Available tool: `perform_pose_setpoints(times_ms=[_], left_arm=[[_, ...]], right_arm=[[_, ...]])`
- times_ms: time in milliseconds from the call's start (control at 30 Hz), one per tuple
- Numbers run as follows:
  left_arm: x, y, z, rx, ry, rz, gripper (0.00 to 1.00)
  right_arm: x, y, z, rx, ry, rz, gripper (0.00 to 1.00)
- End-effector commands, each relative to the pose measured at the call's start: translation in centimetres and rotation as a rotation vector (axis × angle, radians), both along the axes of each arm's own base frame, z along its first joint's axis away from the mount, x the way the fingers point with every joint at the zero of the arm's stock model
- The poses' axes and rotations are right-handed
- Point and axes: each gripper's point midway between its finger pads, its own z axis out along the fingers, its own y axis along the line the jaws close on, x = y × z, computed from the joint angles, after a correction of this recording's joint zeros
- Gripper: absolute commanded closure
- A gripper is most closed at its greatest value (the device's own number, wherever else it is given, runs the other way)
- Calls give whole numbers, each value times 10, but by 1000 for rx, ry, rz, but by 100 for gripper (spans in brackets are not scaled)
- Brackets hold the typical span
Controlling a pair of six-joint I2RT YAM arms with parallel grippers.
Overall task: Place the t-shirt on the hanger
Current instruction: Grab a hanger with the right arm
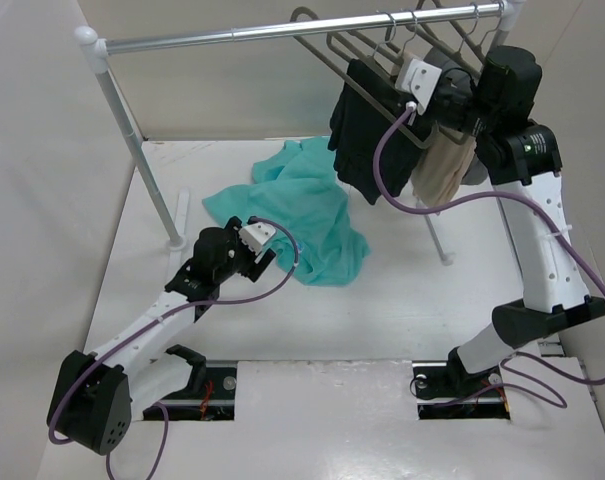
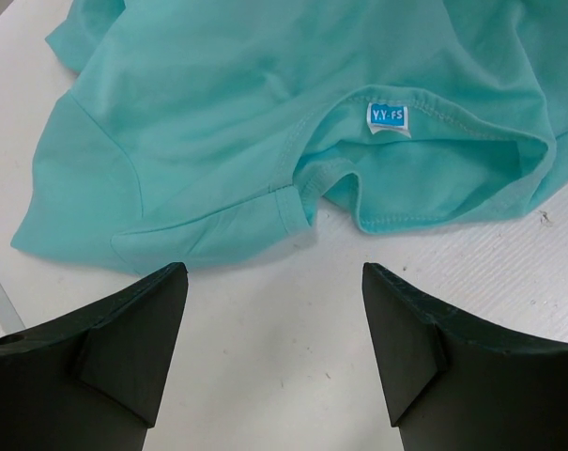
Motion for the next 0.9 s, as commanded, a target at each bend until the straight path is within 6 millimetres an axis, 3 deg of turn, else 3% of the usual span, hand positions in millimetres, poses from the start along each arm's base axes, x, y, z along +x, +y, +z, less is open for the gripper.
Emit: perform_pose_setpoints(times_ms=[0, 200, 333, 400, 533, 600, 767, 867], left_arm=[[1, -1, 9, -10, -45, -3, 28], [1, -1, 9, -10, -45, -3, 28], [-2, -3, 5, -7, -36, -13, 28], [-2, -3, 8, -10, -45, -13, 28], [-3, -2, 4, 0, -41, -17, 28], [-2, -3, 6, -3, -49, -17, 28], [-5, -8, 4, -4, -49, -35, 27], [-7, -8, 2, 7, -56, -40, 27]], right_arm=[[-17, -2, 6, 21, 9, 18, 55], [-16, 0, 0, 53, 66, -1, 49], [-18, -5, -4, 82, 123, -40, 39], [-28, -12, 12, 108, 104, -66, 38], [-34, -25, 19, 139, 119, -127, 37], [-32, -24, 6, 135, 158, -131, 37], [-25, -21, -14, 148, 203, -120, 51], [-26, -16, -15, 157, 206, -96, 70]])
